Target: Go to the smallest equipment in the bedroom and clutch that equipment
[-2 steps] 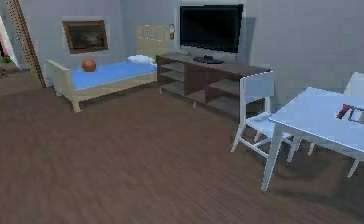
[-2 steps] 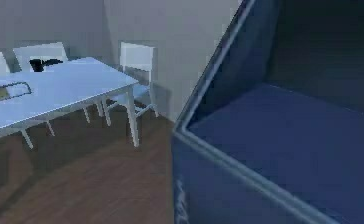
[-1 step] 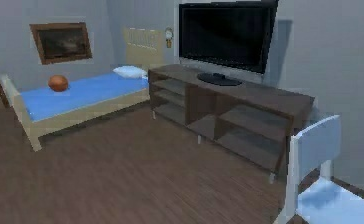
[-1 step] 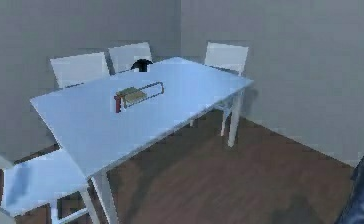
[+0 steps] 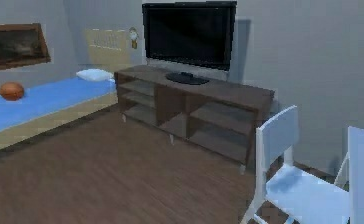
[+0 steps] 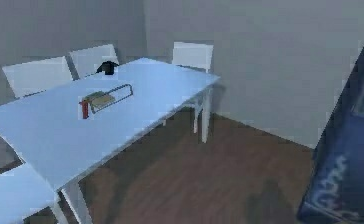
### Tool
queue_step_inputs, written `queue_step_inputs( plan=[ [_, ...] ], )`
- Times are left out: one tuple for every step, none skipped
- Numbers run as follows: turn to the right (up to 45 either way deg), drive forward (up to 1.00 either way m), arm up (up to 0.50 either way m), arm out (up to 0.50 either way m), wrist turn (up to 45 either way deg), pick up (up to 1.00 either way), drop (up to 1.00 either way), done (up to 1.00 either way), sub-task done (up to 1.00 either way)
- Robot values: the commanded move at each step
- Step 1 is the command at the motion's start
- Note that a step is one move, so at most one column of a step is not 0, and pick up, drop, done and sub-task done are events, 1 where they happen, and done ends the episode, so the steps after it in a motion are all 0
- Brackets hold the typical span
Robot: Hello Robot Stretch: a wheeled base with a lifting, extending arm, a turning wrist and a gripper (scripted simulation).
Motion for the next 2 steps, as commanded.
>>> queue_step_inputs(
  plan=[
    [0.0, 0.20, 0.00, 0.00, 0.0, 0.00, 0.00, 0.00, 0.00],
    [0.0, 0.85, 0.00, 0.00, 0.0, 0.00, 0.00, 0.00, 0.00]
  ],
)
